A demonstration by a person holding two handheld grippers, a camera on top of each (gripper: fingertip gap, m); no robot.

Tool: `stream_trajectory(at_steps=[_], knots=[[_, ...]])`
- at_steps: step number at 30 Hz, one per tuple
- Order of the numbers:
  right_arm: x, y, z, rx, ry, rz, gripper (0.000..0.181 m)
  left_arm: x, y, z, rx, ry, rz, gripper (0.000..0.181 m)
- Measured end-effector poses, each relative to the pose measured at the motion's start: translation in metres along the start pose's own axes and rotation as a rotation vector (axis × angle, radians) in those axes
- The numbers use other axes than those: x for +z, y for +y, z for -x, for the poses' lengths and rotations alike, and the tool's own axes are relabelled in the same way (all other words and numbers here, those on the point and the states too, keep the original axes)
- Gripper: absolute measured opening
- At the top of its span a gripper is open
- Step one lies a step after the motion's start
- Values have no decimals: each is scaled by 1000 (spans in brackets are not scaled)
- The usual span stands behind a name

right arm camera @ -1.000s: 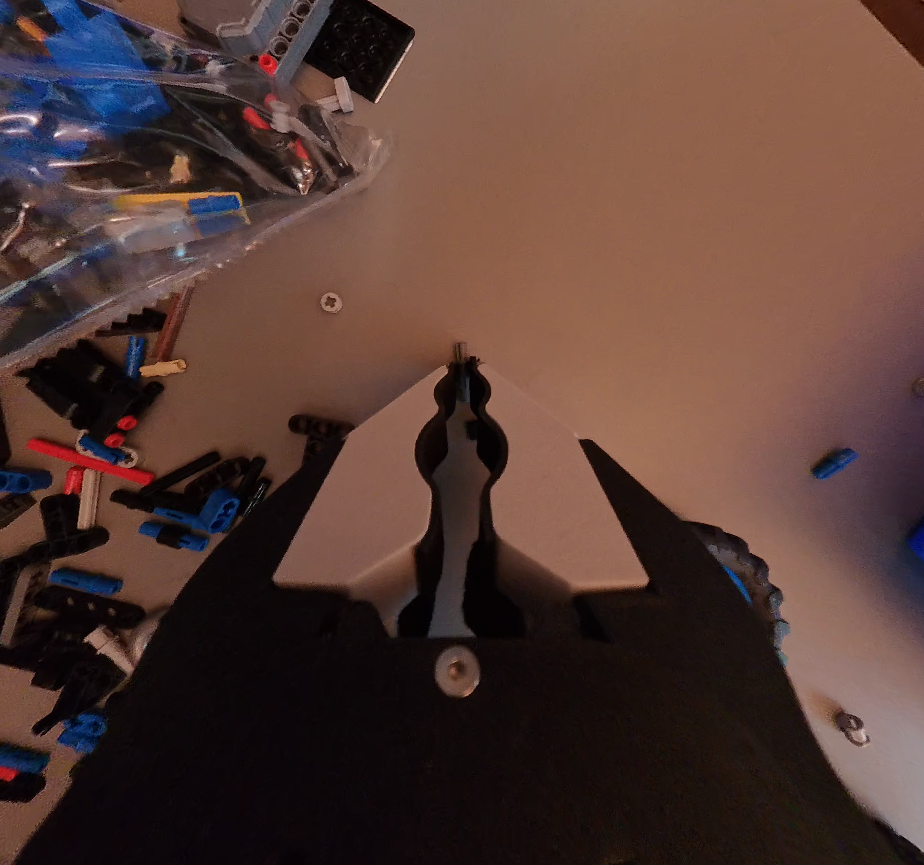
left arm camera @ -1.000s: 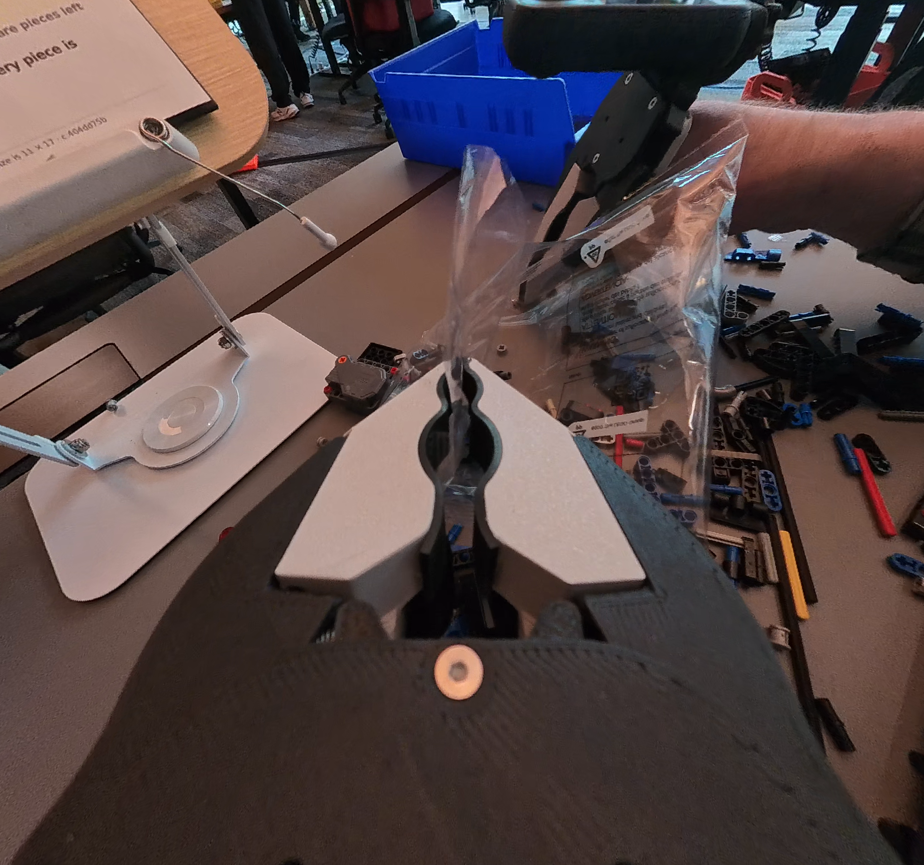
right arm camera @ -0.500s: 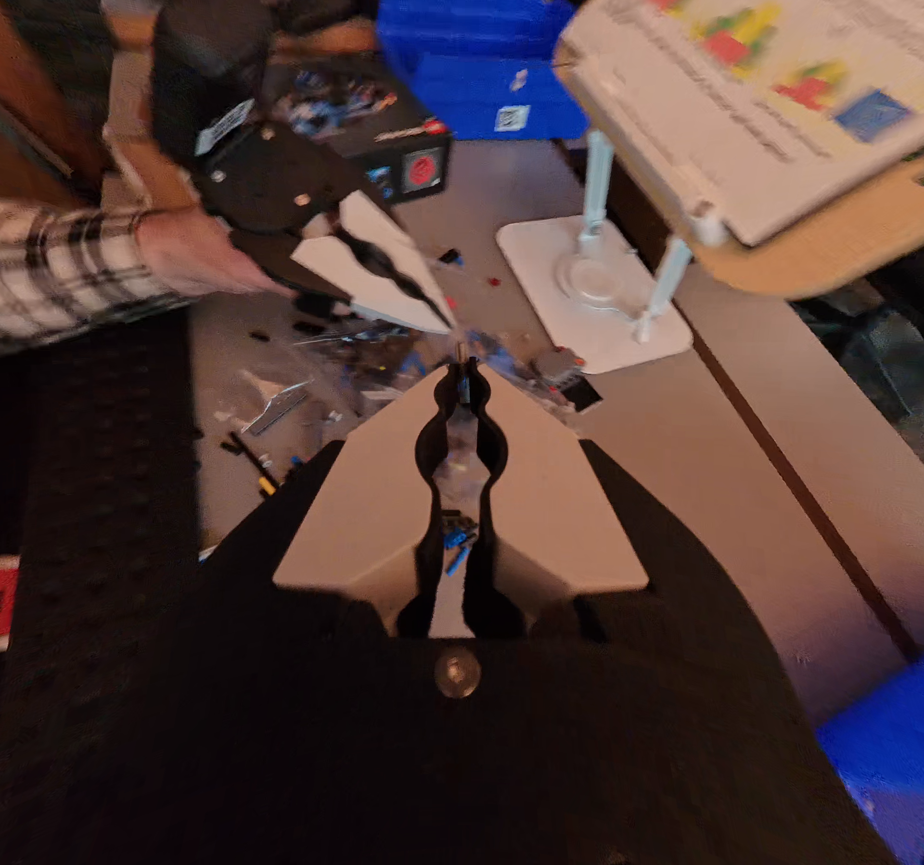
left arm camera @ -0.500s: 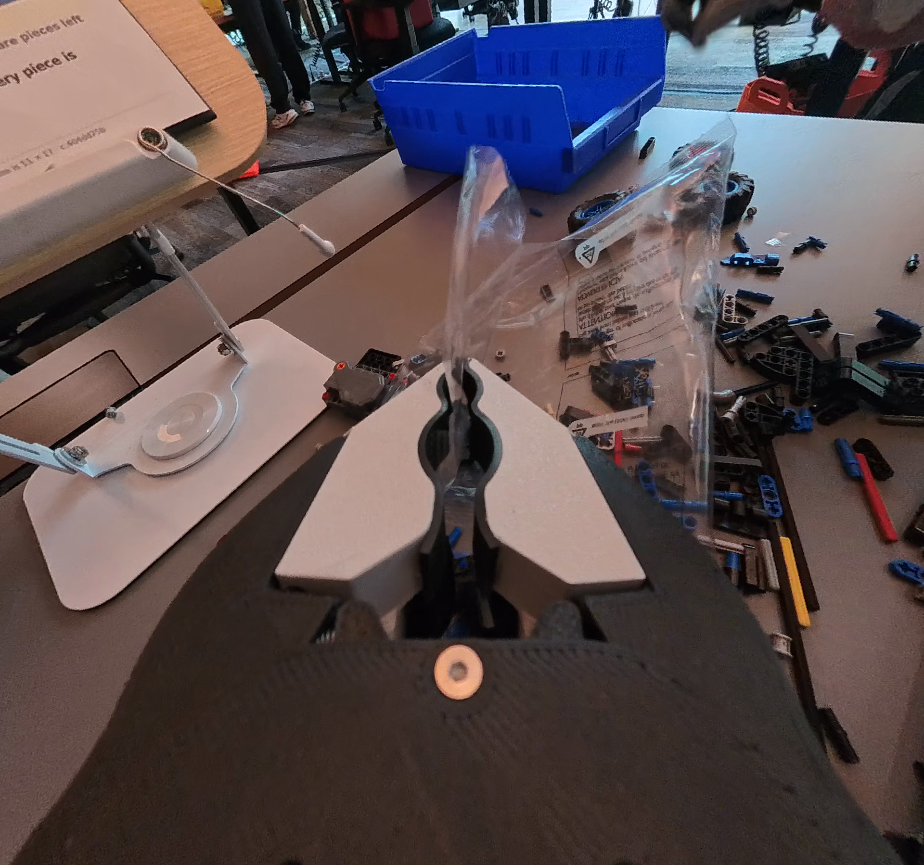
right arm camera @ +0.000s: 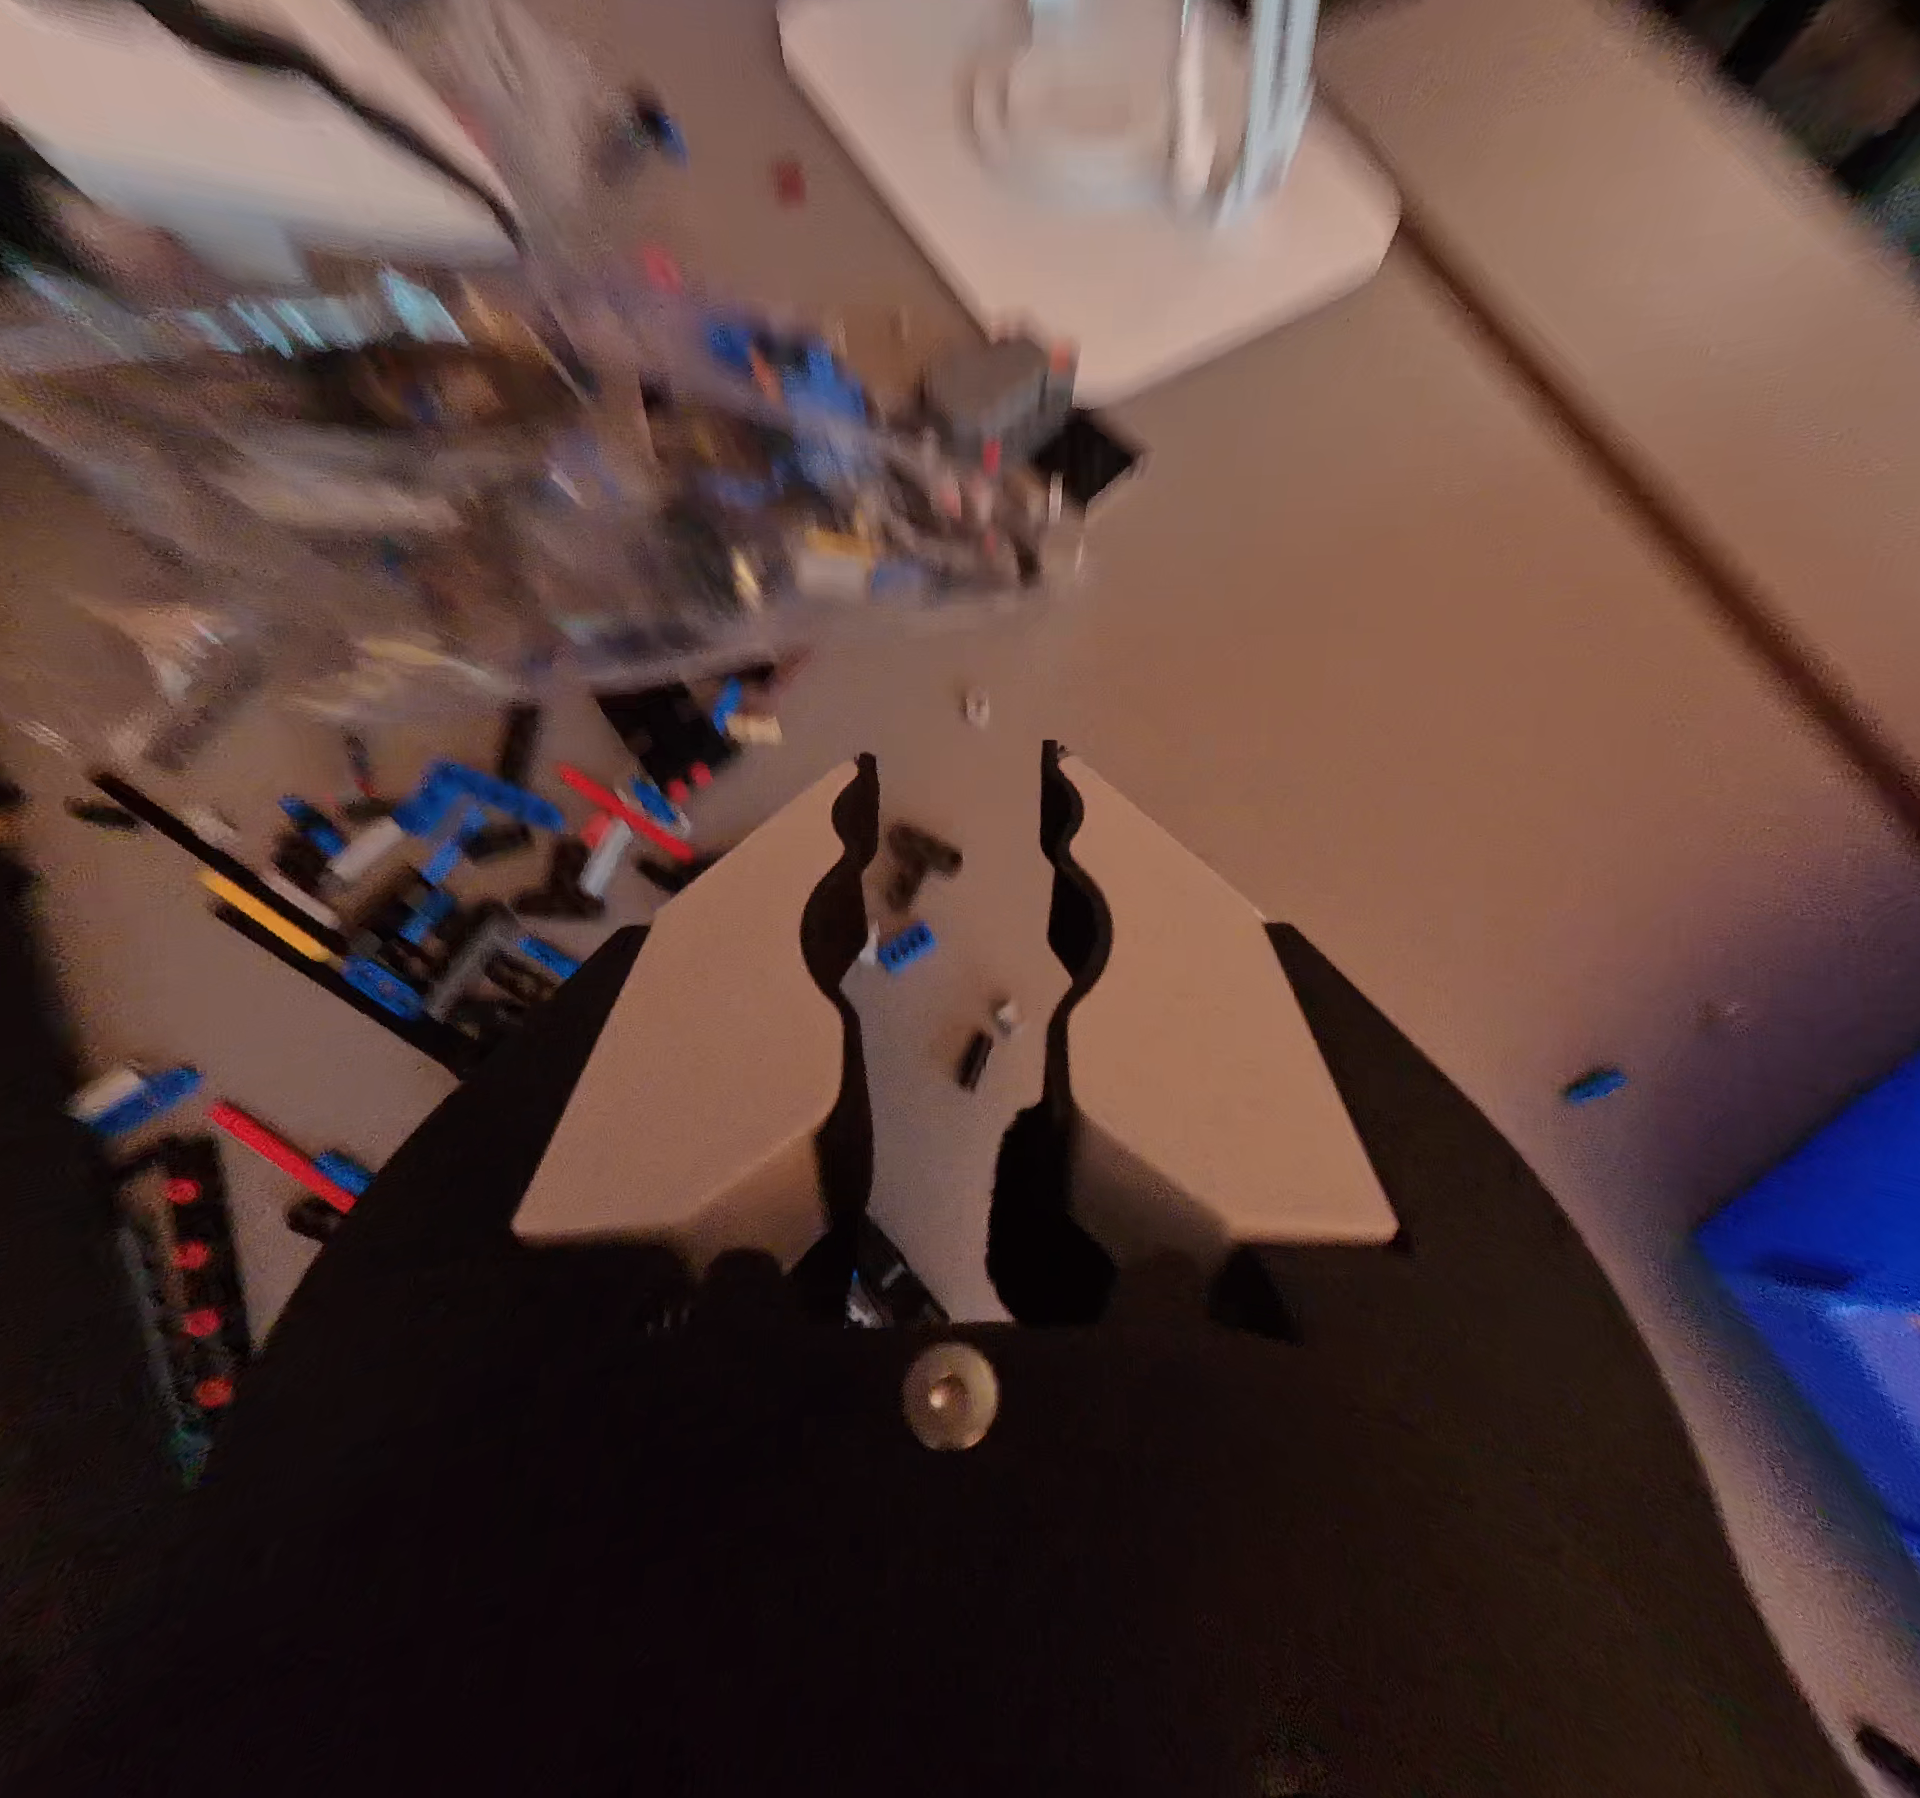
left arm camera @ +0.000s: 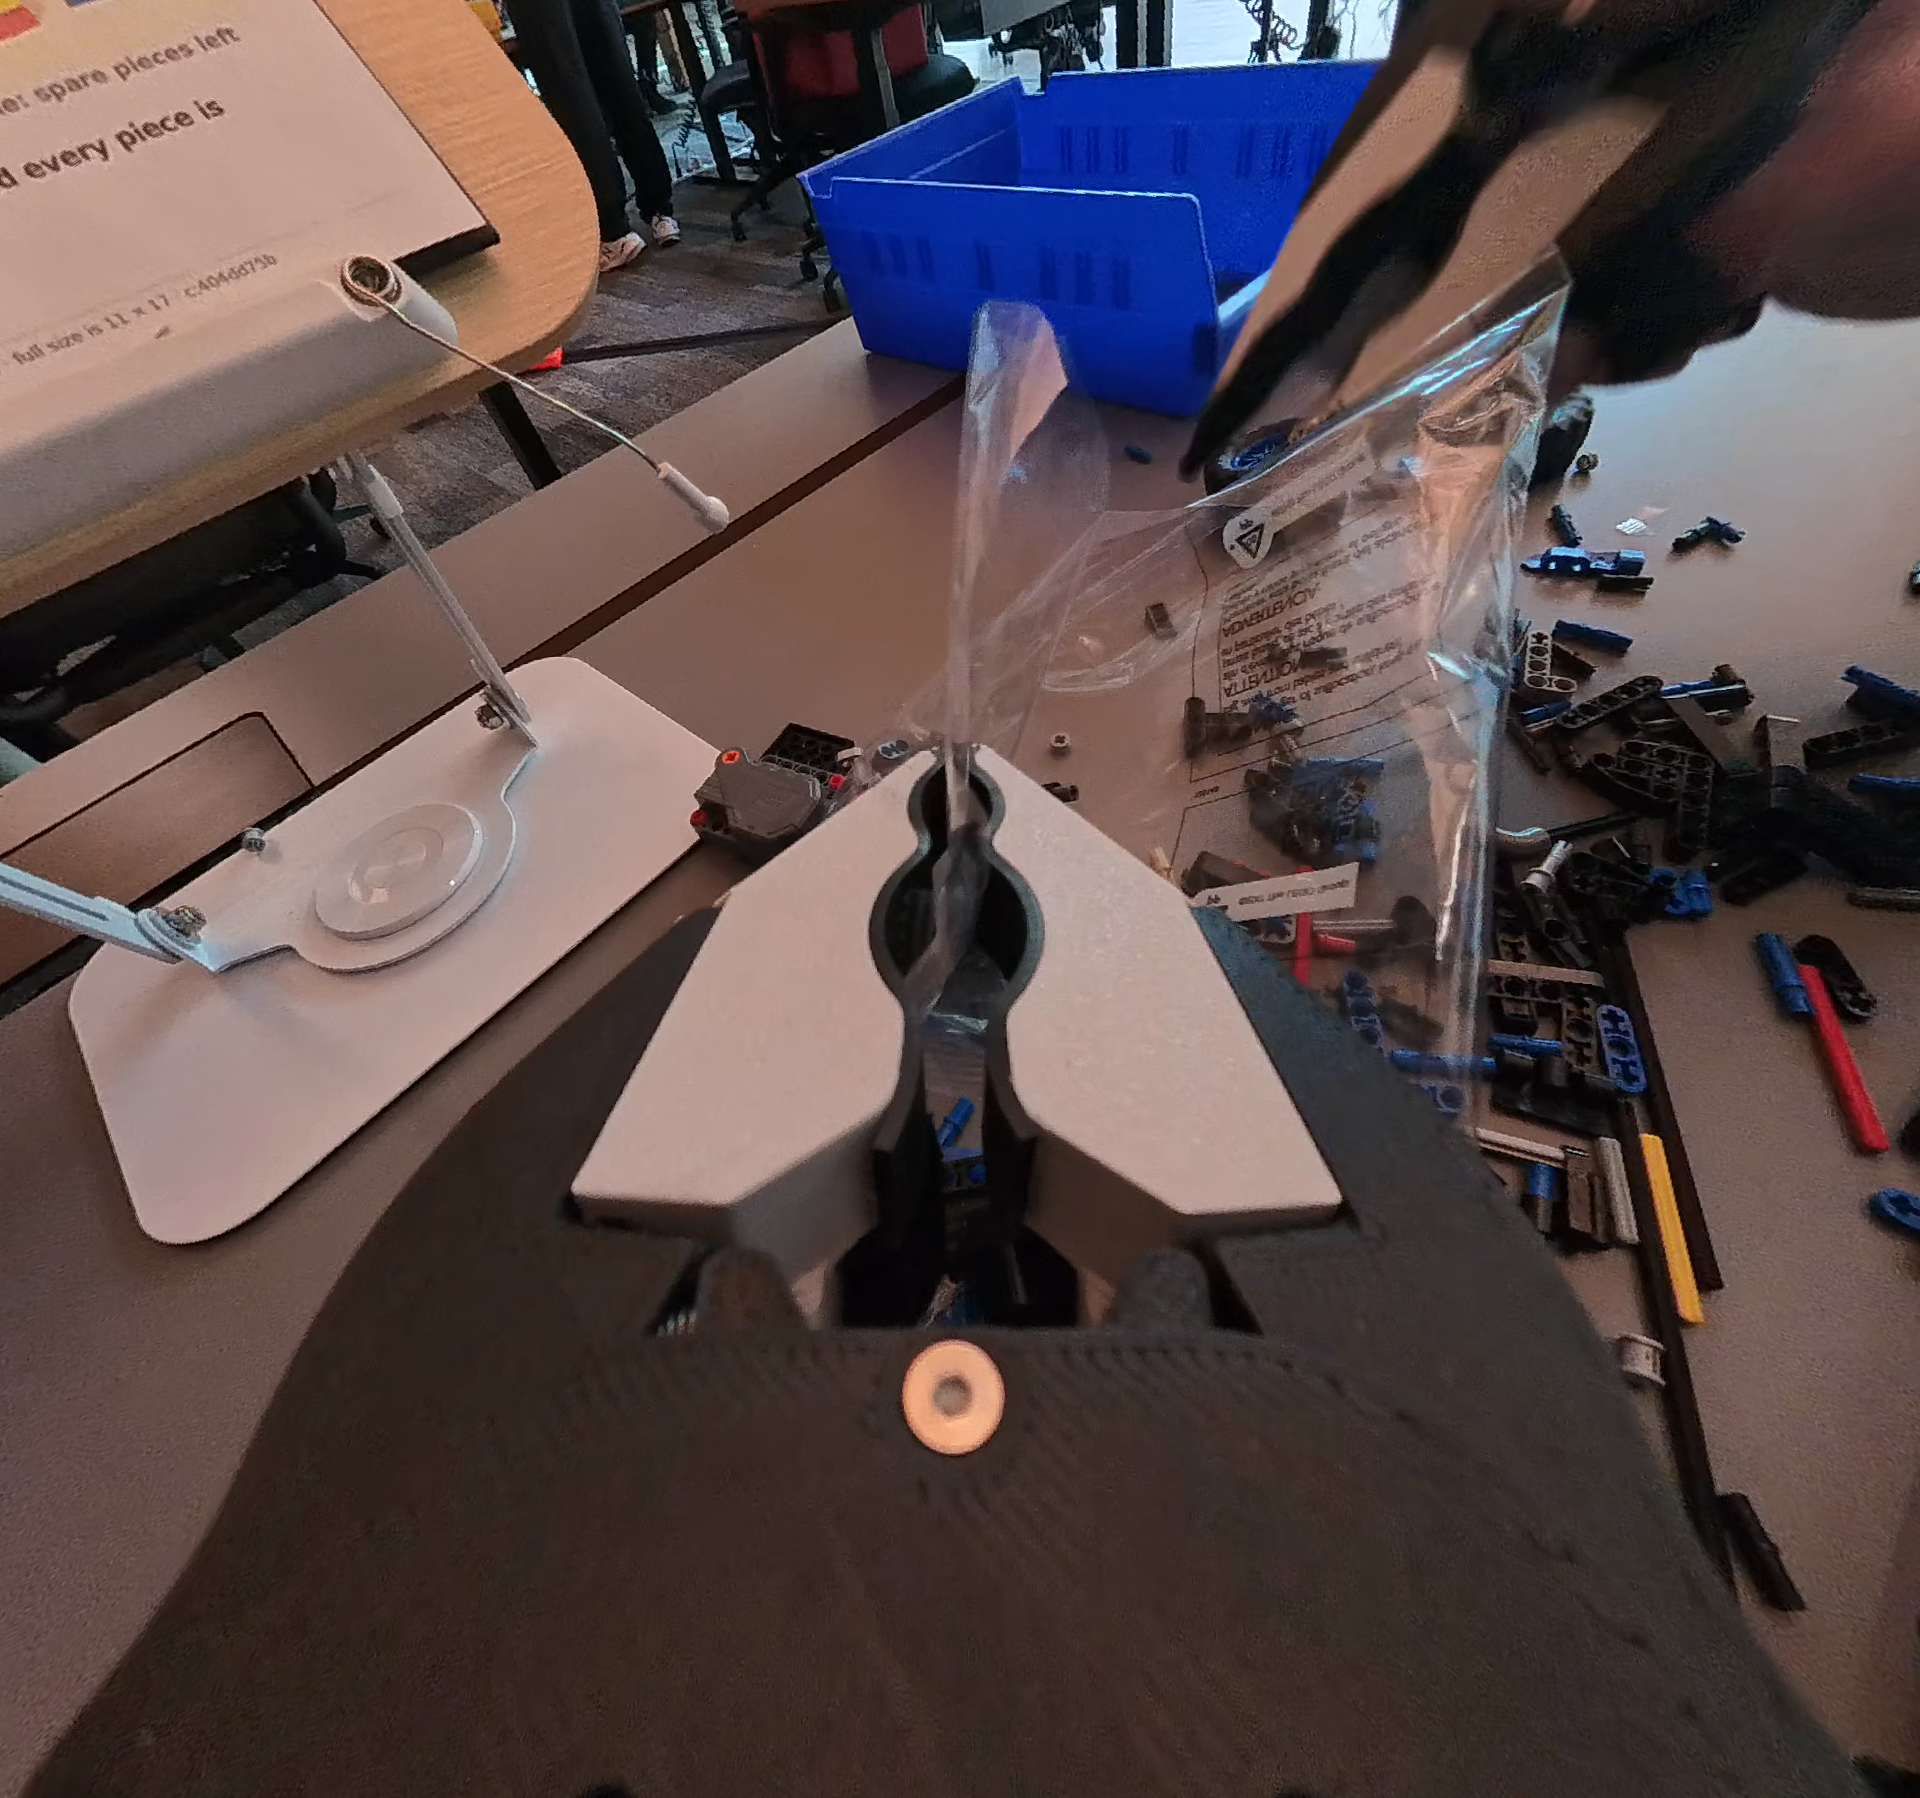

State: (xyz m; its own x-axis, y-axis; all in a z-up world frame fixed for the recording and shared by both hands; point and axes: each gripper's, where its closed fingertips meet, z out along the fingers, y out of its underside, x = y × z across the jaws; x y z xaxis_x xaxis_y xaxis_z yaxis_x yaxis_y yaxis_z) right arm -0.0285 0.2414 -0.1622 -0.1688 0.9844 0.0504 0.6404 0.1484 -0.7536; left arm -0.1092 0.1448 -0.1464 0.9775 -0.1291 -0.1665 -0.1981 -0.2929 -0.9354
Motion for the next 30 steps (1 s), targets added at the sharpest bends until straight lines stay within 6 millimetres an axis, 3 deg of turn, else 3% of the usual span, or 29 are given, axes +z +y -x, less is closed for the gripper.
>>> stream_trajectory(at_steps=[2, 4, 7, 8, 12, 14, 16, 19, 21, 24, 27, 29, 30], knots=[[29, 38, -2, -6, -27, 166, 31, -1, 0, 1, -2, -3, -2, 0], [51, 61, 2, -20, -71, 259, 31, -2, -1, 2, -4, -7, -7, 0], [66, 67, 9, -21, -112, 268, 21, -4, -2, 2, -7, -6, -14, 0], [67, 66, 12, -10, -134, 260, 8, -4, -2, 2, -6, -5, -15, 0], [61, 67, 9, 0, -120, 260, 6, -3, -3, 1, -3, -1, -15, 0], [47, 54, 8, -3, -104, 208, 6, -3, -3, 1, -2, -3, -15, 0], [19, 17, 12, -19, -100, 57, 5, -3, -3, 1, -4, -5, -16, 0], [-42, -60, 50, -110, -201, -282, 5, -3, -4, -1, 2, 0, -16, 0], [-68, -91, 79, -190, -253, -408, 6, -2, -5, -4, 12, 7, -15, 0], [-60, -105, 102, -294, -225, -420, 5, 0, -2, -4, 28, 0, 4, 0], [-39, -103, 126, -302, -318, -398, 6, 0, -2, -4, 18, 5, 0, 0], [-13, -89, 122, -319, -256, -281, 7, -1, -2, -3, 19, 0, -2, 0], [-4, -81, 117, -333, -213, -221, 16, -1, -2, -3, 18, -1, -3, 0]])
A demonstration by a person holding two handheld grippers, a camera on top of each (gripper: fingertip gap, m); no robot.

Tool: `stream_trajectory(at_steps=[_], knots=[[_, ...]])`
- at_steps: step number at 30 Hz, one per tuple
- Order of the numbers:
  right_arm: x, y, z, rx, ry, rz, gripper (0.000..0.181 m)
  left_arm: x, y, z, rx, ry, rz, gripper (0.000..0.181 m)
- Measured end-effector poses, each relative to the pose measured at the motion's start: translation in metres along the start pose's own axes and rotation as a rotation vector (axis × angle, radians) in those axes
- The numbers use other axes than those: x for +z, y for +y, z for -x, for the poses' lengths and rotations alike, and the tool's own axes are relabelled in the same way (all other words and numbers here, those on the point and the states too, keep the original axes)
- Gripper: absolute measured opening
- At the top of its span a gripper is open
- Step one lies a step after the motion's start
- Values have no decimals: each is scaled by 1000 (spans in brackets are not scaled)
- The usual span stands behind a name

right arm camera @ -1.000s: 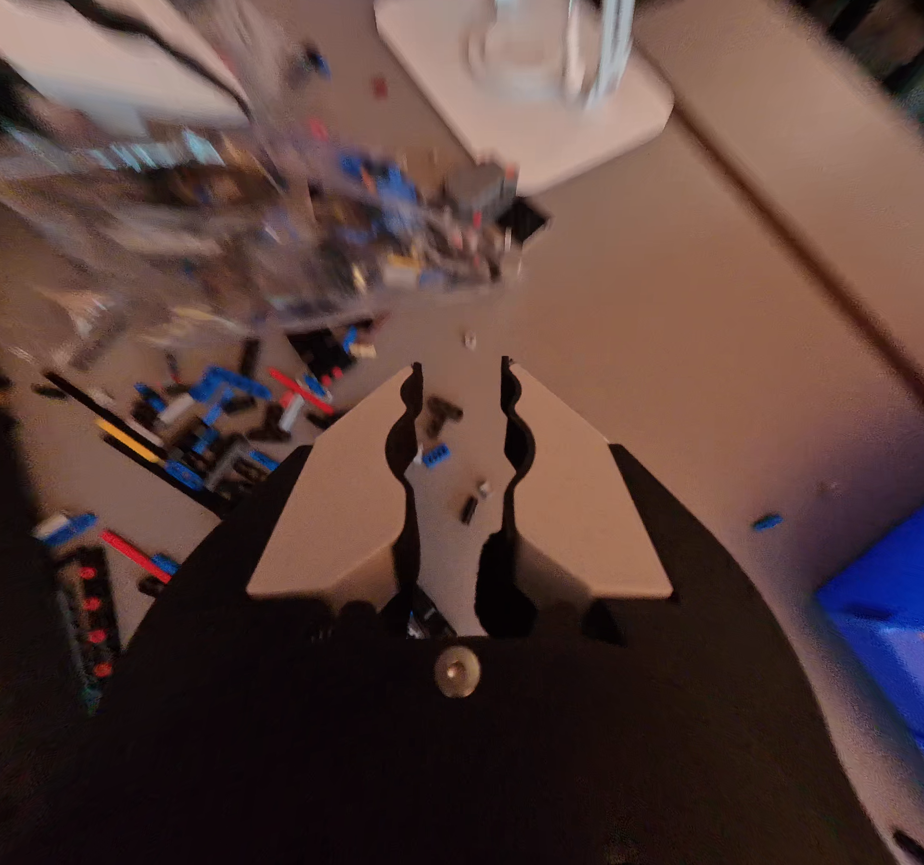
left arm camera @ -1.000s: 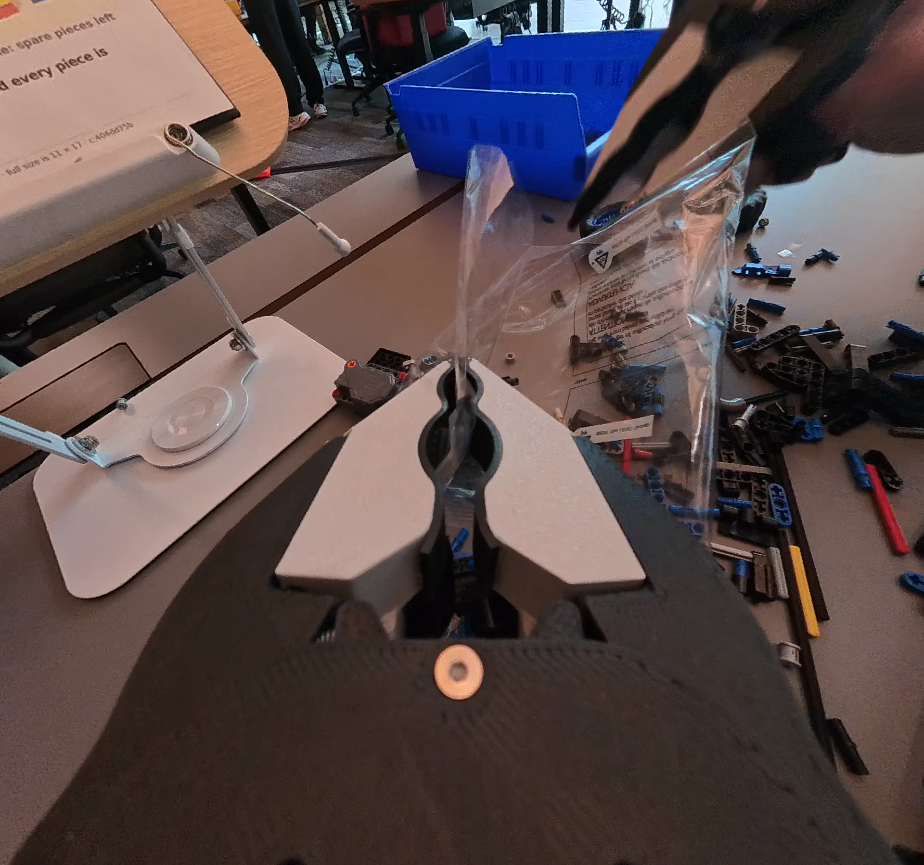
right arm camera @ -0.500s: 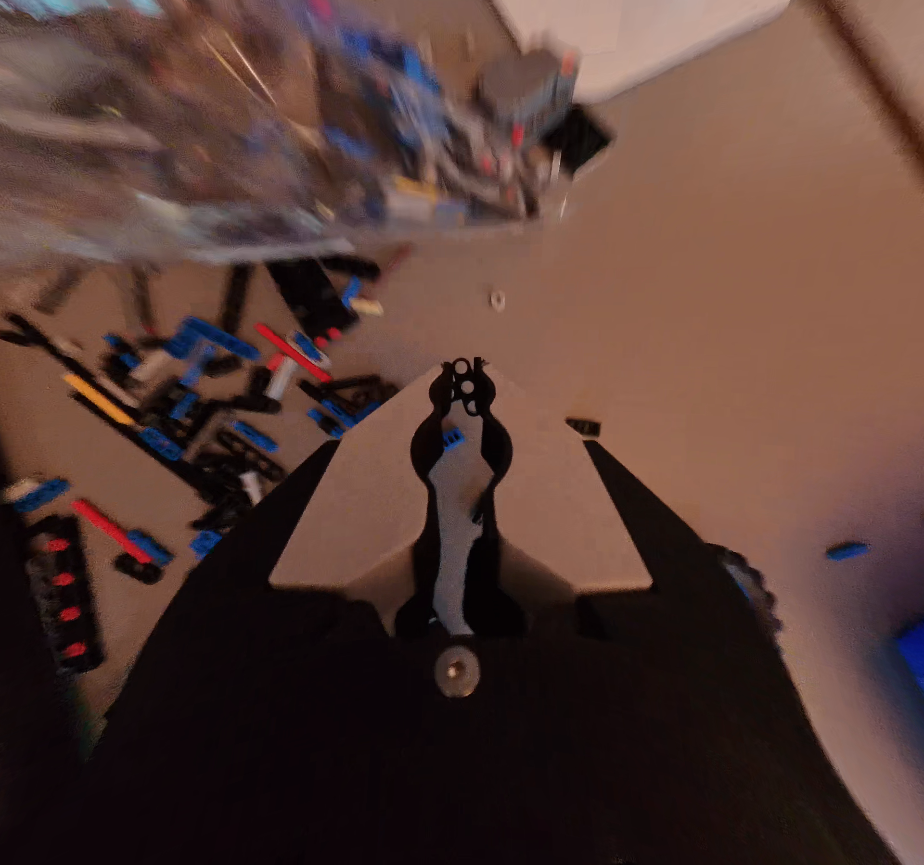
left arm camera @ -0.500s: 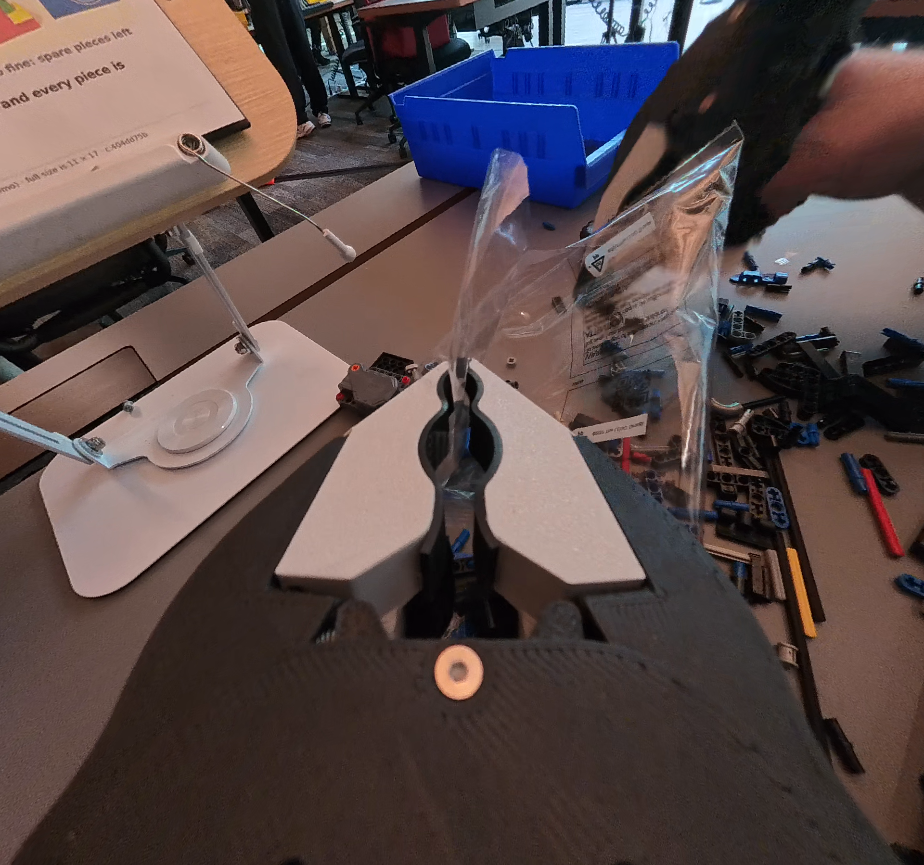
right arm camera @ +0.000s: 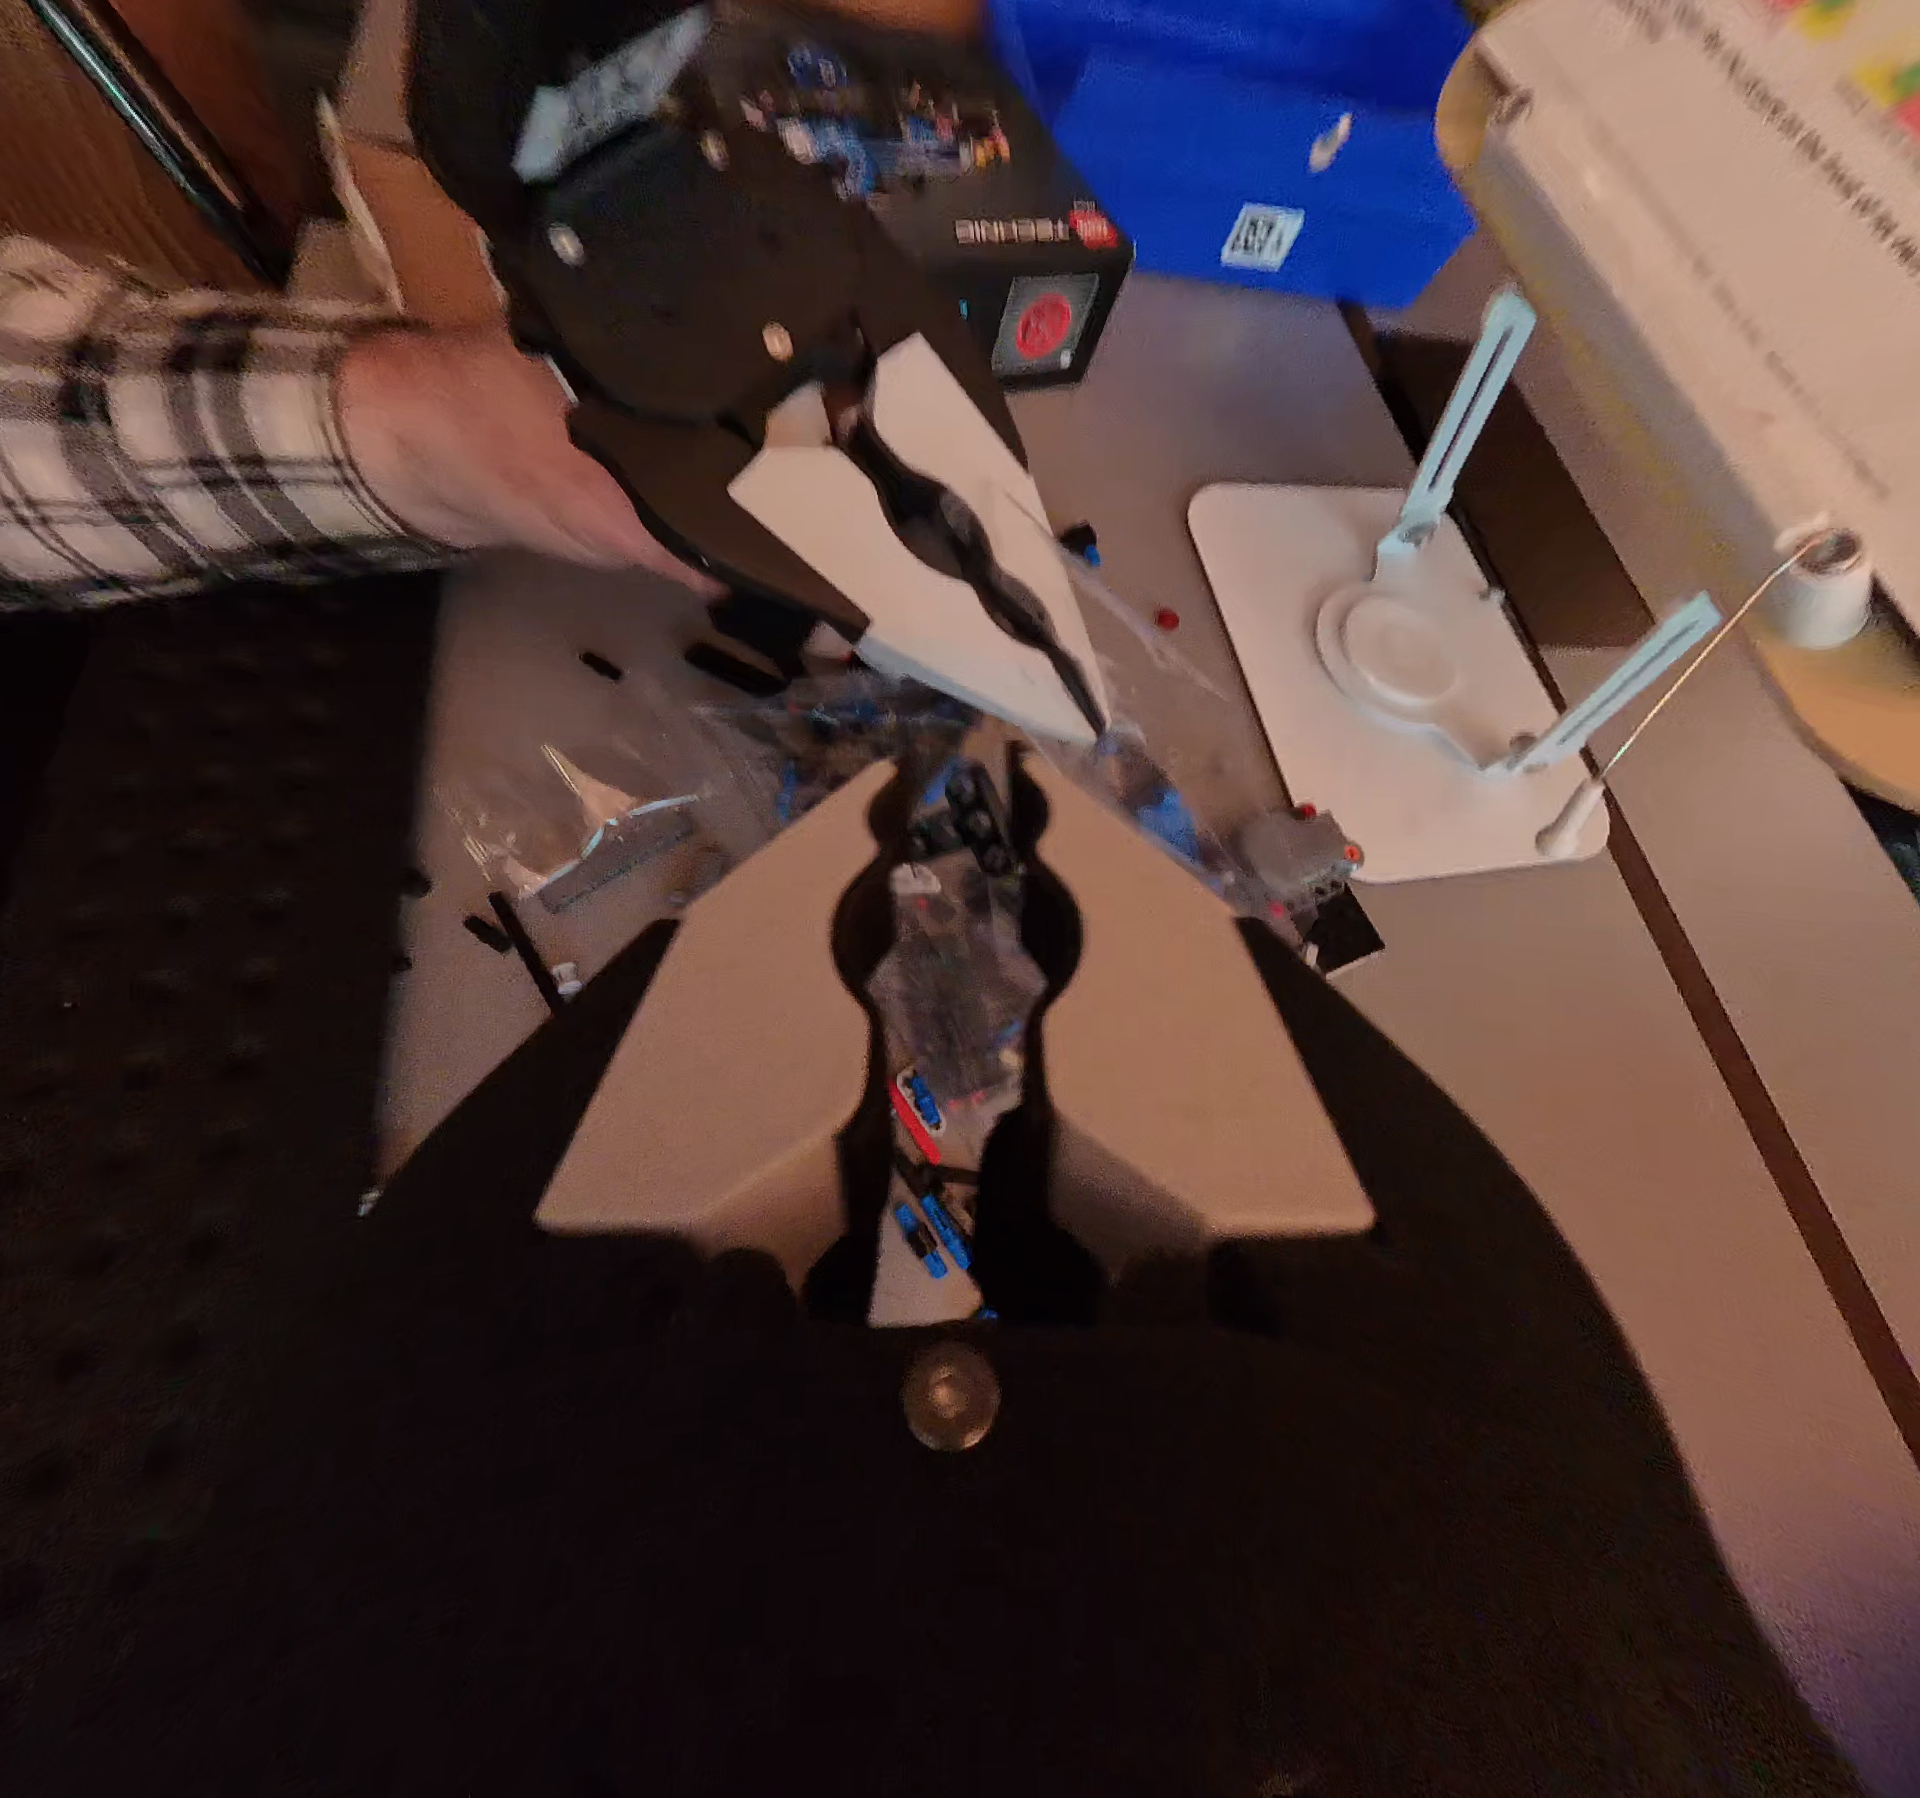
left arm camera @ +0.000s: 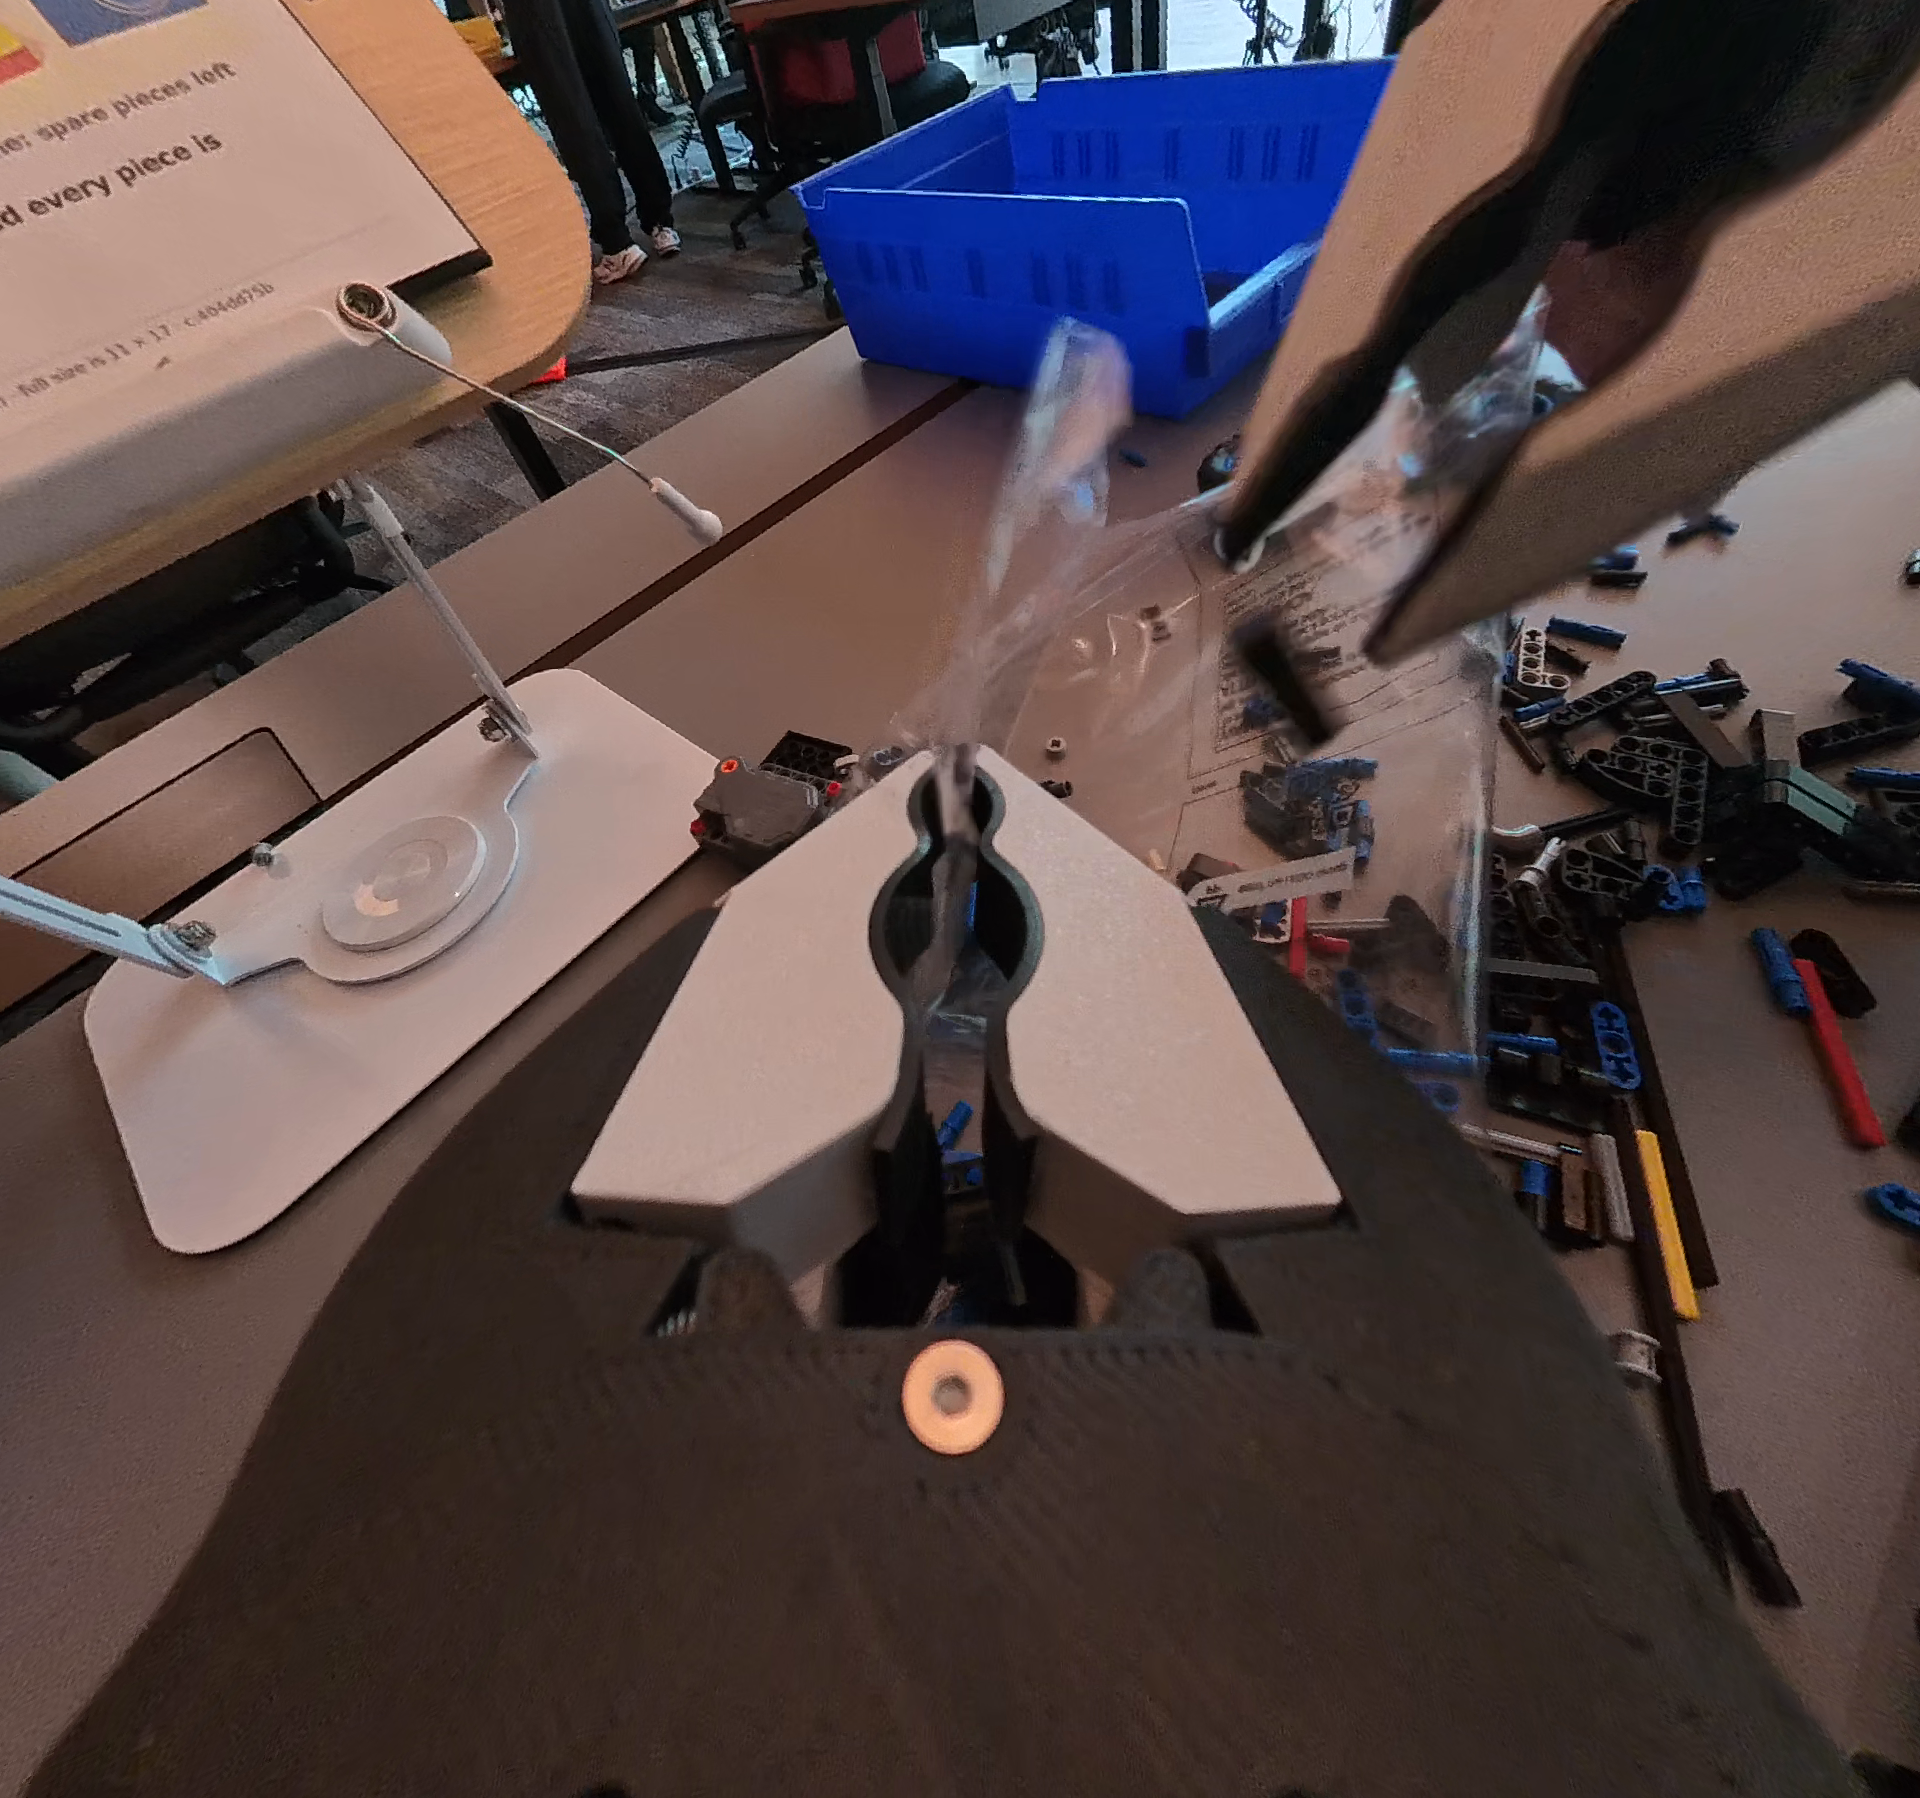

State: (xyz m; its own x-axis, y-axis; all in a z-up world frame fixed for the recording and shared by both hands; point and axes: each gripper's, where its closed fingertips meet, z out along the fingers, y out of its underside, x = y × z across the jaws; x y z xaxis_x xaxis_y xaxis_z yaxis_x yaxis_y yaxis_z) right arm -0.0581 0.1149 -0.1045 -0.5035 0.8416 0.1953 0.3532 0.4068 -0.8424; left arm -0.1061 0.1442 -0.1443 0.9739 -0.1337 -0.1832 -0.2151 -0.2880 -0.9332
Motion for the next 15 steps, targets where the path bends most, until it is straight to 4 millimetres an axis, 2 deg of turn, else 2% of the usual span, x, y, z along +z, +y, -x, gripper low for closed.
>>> stream_trajectory(at_steps=[1, 3, 5, 7, 8, 10, 13, 15], knots=[[2, 3, -1, 3, 8, 17, 31, 0, 1, 0, -1, -2, 1, 0], [-6, -4, -2, 13, 10, -44, 25, -1, 1, 2, -5, -9, 0, 0], [-26, -11, -11, 38, 36, -124, 23, -2, 0, 4, -15, -11, -7, 0], [-45, -9, -25, 80, 70, -178, 18, -3, -1, 7, -26, -20, -11, 0], [-51, 0, -34, 114, 92, -171, 16, -3, -1, 8, -30, -24, -14, 0], [-50, 31, -44, 190, 88, -89, 21, -4, 0, 12, -41, -37, -12, 0], [-20, 90, -36, 255, -10, 100, 30, -5, 1, 15, -48, -45, -9, 0], [2, 116, -25, 254, -77, 206, 37, -6, 2, 17, -56, -51, -11, 0]])
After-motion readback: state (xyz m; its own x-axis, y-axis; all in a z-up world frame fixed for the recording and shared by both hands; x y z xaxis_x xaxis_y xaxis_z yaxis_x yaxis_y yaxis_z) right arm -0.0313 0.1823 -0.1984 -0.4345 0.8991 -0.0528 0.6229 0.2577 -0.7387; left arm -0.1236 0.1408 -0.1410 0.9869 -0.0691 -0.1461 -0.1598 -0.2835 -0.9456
